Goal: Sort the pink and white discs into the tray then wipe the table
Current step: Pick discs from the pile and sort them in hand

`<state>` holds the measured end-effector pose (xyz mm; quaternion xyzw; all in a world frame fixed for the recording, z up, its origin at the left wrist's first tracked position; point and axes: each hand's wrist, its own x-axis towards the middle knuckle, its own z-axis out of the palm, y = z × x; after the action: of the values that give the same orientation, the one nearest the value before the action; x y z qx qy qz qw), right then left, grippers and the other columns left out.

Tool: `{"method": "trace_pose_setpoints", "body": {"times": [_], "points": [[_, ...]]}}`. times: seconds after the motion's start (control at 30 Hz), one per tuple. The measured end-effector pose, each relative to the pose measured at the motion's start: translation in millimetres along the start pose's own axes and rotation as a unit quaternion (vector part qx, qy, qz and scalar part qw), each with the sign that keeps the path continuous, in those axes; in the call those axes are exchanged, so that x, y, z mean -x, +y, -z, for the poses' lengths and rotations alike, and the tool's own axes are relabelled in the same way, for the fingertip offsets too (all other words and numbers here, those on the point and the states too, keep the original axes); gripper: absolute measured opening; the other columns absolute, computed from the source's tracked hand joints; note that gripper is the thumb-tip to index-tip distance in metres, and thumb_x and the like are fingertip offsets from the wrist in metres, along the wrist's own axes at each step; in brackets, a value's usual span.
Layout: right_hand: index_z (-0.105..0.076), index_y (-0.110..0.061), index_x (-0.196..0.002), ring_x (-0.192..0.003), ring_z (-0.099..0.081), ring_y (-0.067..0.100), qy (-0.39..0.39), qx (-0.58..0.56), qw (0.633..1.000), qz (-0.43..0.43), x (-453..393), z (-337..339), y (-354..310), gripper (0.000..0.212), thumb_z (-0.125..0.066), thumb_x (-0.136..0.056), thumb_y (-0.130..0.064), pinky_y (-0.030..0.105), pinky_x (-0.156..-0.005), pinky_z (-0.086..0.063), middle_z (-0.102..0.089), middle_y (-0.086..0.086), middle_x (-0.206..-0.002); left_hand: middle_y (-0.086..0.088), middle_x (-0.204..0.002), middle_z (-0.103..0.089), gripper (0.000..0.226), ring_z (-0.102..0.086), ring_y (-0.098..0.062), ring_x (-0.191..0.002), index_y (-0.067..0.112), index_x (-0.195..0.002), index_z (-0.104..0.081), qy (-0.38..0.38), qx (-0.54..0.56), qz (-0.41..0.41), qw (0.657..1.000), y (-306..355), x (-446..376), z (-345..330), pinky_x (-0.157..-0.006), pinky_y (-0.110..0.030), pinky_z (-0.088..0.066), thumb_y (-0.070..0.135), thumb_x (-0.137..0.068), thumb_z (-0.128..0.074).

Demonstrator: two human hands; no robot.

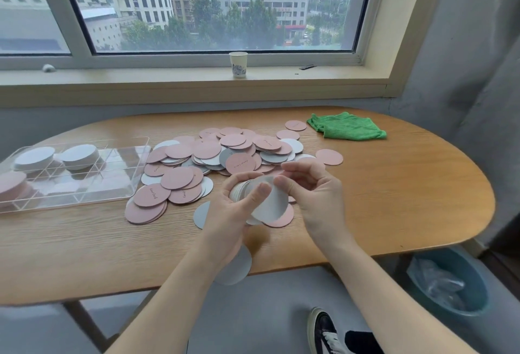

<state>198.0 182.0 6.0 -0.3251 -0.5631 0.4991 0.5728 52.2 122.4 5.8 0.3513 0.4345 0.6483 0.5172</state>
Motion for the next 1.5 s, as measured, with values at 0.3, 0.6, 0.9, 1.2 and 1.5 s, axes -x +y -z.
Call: {"method": "trace_pose_setpoints", "body": {"times": [0.3,0.6,0.9,1.2,1.5], "points": [[-0.072,-0.018,-0.101,-0.084,-0.070,0.020,0.019,0.068,0.997,0.030,-2.9,-15.6,12.8,0.025,-0.084,-0.080,-0.012,0.029,-0.079,-0.058,-0.074,0.003,-0.086,-0.019,-0.107,-0.072,0.026,-0.072,-0.036,-0.096,0.013,-0.107,-0.071,-0.018,0.049,-0.009,0.999,3.9,-1.2,13.3,-0.079,-0.048,-0.063,0.005,-0.084,-0.080],[-0.072,-0.016,-0.100,-0.076,-0.063,0.006,0.007,0.361,0.933,0.014,-86.9,24.7,35.6,0.023,-0.080,-0.086,-0.032,0.020,-0.074,-0.048,-0.069,-0.009,-0.081,-0.016,-0.109,-0.072,0.027,-0.072,-0.030,-0.091,0.016,-0.098,-0.075,0.038,0.040,-0.022,0.998,10.6,-15.7,28.1,-0.064,-0.039,-0.056,0.006,-0.073,-0.077],[-0.072,-0.016,-0.112,-0.106,-0.065,0.020,-0.014,0.470,0.879,-0.078,-187.2,44.2,60.4,0.037,-0.080,-0.084,-0.040,0.040,-0.098,-0.051,-0.072,0.001,-0.109,-0.023,-0.115,-0.071,0.028,-0.069,-0.035,-0.097,0.018,-0.094,-0.078,0.014,-0.003,-0.002,1.000,6.2,-30.9,24.4,-0.069,-0.041,-0.057,0.013,-0.068,-0.088],[-0.068,-0.012,-0.115,-0.107,-0.061,0.020,-0.048,0.431,0.880,-0.196,-213.5,39.1,69.4,0.056,-0.093,-0.069,-0.032,0.030,-0.089,-0.045,-0.066,0.002,-0.113,-0.015,-0.104,-0.074,0.028,-0.067,-0.034,-0.097,0.020,-0.096,-0.079,0.030,0.003,0.002,1.000,6.0,-48.9,27.2,-0.065,-0.038,-0.058,0.013,-0.070,-0.086],[-0.070,-0.015,-0.090,-0.085,-0.067,0.021,0.048,0.356,0.917,-0.176,-210.7,45.9,70.7,0.023,-0.086,-0.079,-0.027,0.037,-0.085,-0.057,-0.070,0.003,-0.091,-0.014,-0.104,-0.073,0.030,-0.068,-0.032,-0.096,0.019,-0.097,-0.079,0.038,0.002,0.009,0.999,4.6,-49.3,23.8,-0.066,-0.038,-0.060,0.014,-0.069,-0.087]]}}
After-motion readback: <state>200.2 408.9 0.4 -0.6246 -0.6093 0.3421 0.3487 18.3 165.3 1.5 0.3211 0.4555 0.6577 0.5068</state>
